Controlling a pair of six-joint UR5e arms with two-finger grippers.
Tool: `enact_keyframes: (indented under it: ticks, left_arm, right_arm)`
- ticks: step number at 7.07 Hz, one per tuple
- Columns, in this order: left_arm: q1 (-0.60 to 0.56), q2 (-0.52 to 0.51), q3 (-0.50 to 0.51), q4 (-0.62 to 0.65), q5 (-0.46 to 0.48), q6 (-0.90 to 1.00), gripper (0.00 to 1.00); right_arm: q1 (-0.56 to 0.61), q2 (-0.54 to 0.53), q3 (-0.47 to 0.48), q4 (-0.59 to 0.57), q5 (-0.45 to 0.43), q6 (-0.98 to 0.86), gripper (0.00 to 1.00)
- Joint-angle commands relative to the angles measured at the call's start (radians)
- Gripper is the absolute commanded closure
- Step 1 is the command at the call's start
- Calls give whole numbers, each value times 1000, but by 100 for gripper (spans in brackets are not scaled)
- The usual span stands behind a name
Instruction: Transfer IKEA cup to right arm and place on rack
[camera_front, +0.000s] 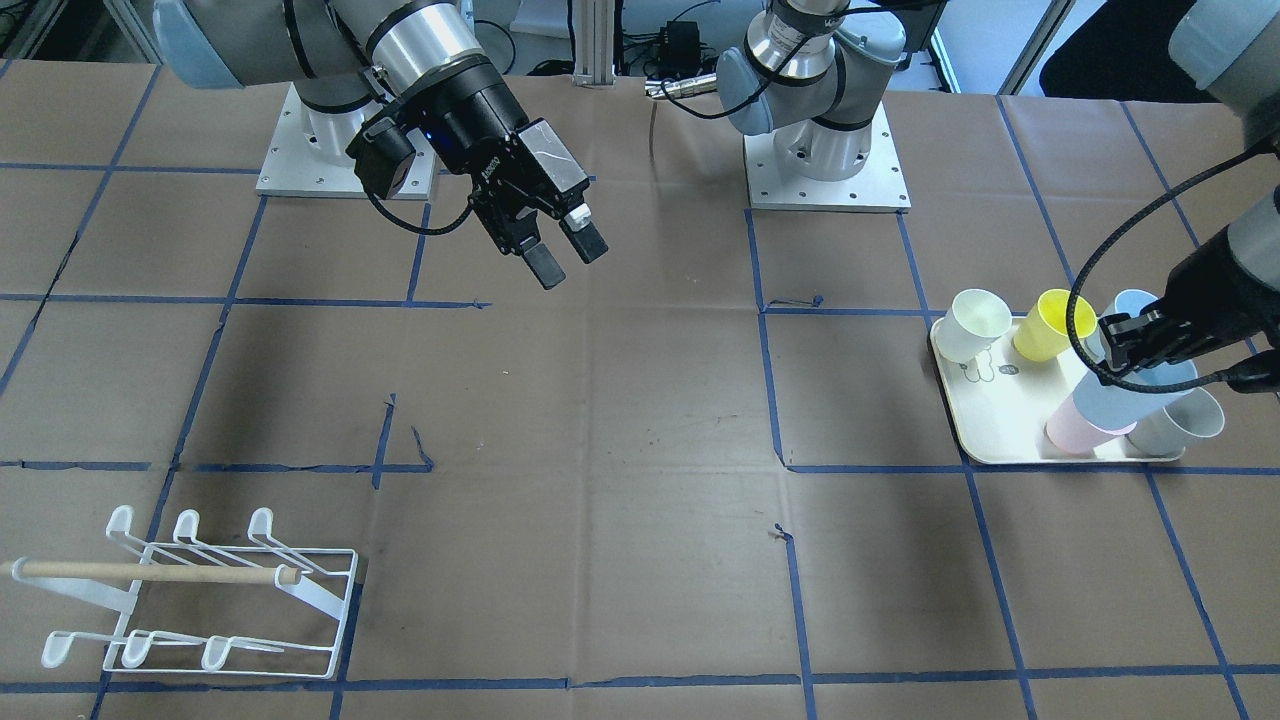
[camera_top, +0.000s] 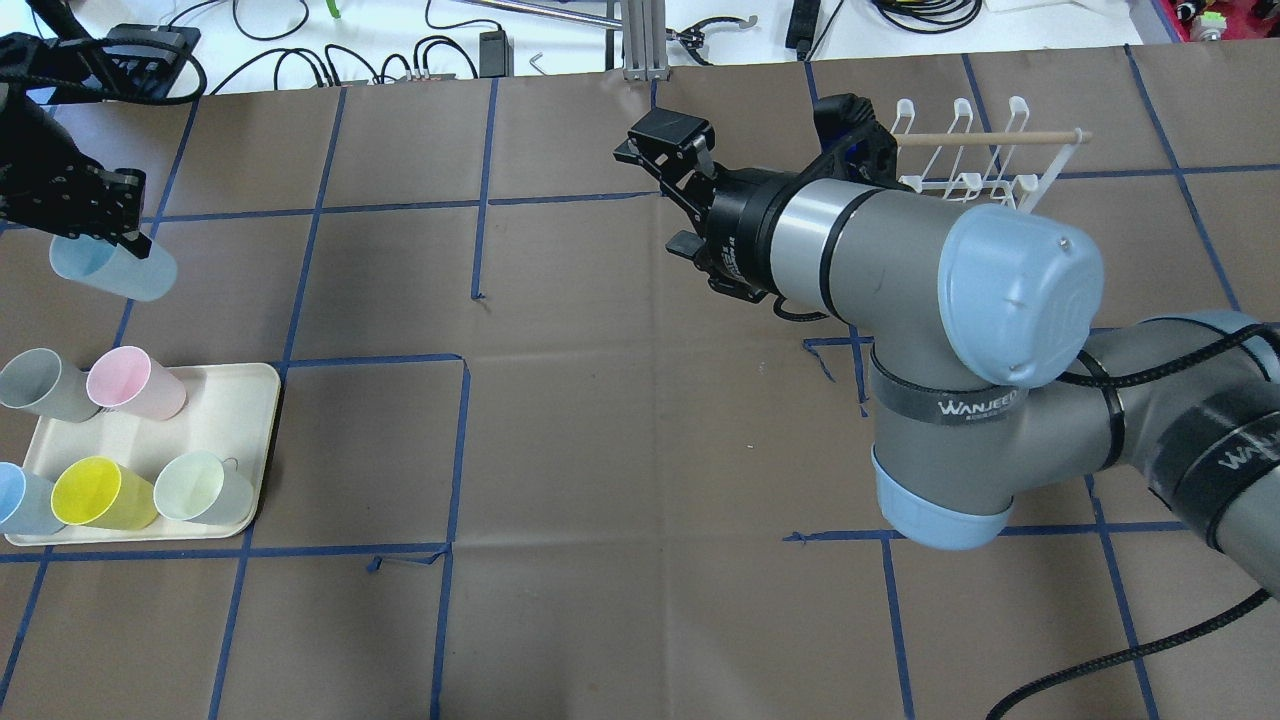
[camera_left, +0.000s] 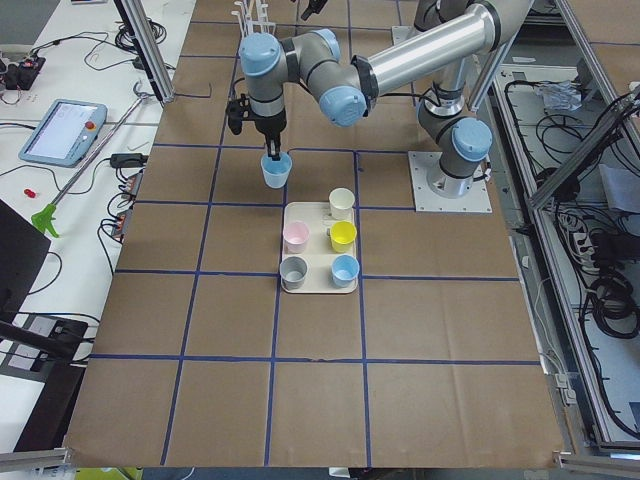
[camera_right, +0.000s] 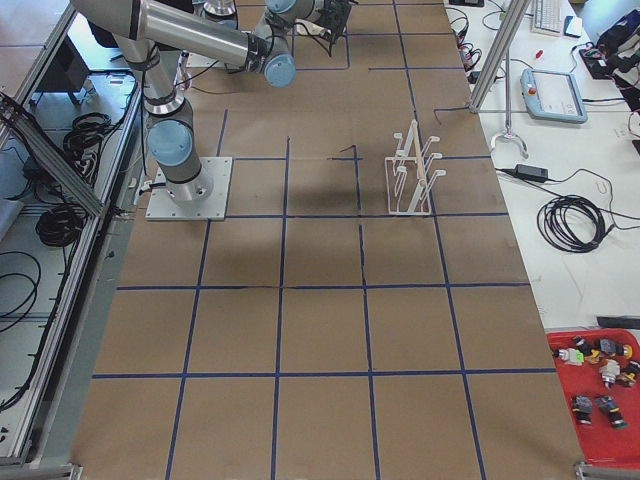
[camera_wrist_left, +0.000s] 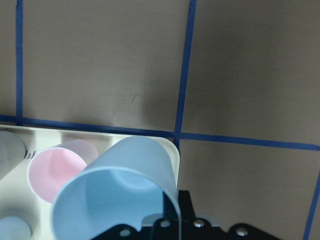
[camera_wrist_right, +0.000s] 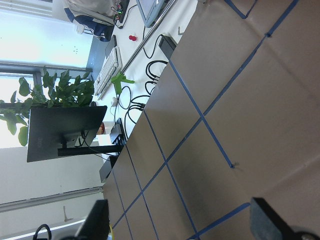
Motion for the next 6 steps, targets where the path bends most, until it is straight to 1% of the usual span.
enact_keyframes:
  ticks: [1, 2, 3, 4, 5, 6]
  left_arm:
    - [-79, -49, 81, -29, -8, 7, 100]
    - [-99, -53, 63, 52, -107, 13, 100]
    - [-119, -51, 46, 150, -216, 31, 100]
    - [-130, -47, 9, 237, -323, 115, 100]
    - [-130, -39, -53, 382, -441, 192, 100]
    - [-133, -24, -133, 577, -559, 202, 100]
  right_arm:
    - [-18, 2, 57, -65, 4, 8, 0]
    - [-27, -8, 68, -66, 4, 10, 0]
    - [-37, -13, 83, -121, 3, 13, 0]
    - [-47, -13, 93, -150, 4, 15, 0]
    - [-47, -15, 123, -189, 3, 54, 0]
    - [-47, -16, 175, -283, 3, 129, 0]
